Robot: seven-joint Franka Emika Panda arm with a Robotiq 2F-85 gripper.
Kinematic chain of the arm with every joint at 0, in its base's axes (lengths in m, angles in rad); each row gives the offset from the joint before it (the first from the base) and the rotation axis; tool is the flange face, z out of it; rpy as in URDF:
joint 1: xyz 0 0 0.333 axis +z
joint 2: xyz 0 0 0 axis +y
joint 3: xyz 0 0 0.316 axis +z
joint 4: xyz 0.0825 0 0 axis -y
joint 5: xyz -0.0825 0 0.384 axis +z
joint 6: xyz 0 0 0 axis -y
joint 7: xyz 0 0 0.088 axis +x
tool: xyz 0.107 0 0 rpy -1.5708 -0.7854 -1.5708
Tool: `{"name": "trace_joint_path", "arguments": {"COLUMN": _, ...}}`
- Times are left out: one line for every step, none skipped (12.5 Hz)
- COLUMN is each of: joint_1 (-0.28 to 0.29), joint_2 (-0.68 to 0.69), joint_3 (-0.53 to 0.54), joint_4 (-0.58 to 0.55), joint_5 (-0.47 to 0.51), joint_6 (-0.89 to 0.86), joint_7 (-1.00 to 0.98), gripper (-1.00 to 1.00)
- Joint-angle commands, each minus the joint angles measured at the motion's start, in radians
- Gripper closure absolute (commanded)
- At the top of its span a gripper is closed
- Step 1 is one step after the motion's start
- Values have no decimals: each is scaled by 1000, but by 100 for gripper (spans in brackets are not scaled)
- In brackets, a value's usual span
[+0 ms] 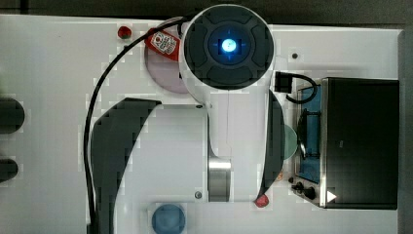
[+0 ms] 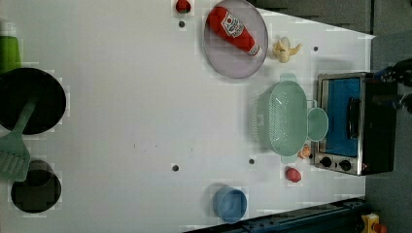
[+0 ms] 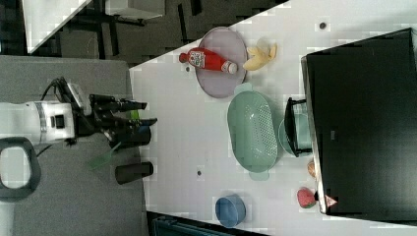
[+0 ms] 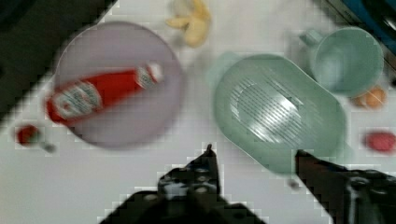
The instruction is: Drag strainer right to left.
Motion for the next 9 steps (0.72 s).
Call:
{"name": "trace_joint_path", "arguments": {"joint_1": -55, "joint_2": -567, "joint_3": -10, "joint_4": -327, "joint_5": -4, "joint_6": -254, "joint_7": -27, "gripper": -60}}
{"name": "trace_joint_path", "arguments": {"joint_1": -55, "joint_2": -568, "joint_3": -10, "joint_4": -330, "joint_5": -4, "joint_6": -254, "joint_7": -27, "gripper": -82}}
{"name": "trace_joint_path", "arguments": {"joint_1": -55, "joint_2": -566, "joint_3": -10, "joint_4": -336, "joint_5": -4, "joint_6": -252, "joint_7": -27, "gripper": -99}}
{"name": "trace_joint_path", "arguments": {"joint_1": -55, "joint_2": -559, "joint_3": -10, "joint_4": -347, "joint_5": -4, "joint_6": -238, "joint_7": -26, "gripper": -100}}
{"name": "trace_joint_path", "arguments": {"joint_1": -55, "joint_2": -545, "joint_3": -9, "joint_4": -363, "joint_5": -4, "joint_6": -204, "joint_7": -26, "gripper": -100}}
{"name": "trace_joint_path", "arguments": {"joint_1": -55, "joint_2": -524, "joint_3": -9, "joint_4": -389, "joint_5": -4, "joint_6": -154, "joint_7": -25, "gripper": -100}}
{"name": "trace_joint_path", "arguments": {"joint_1": -55, "joint_2": -496, "joint_3": -8, "joint_4": -422, "joint_5": -4, "joint_6": -90, "joint_7": -21, "gripper": -100}}
{"name": "trace_joint_path", "arguments": {"joint_1": -55, "joint_2": -459, "joint_3": -9, "joint_4": -459, "joint_5": -4, "joint_6": -11, "joint_7": 1, "gripper": -100}}
{"name": "trace_joint_path", "arguments": {"joint_1": -55, "joint_2": -417, "joint_3": -9, "joint_4": -495, "joint_5": -4, "joint_6": 73, "joint_7": 50, "gripper": -100}}
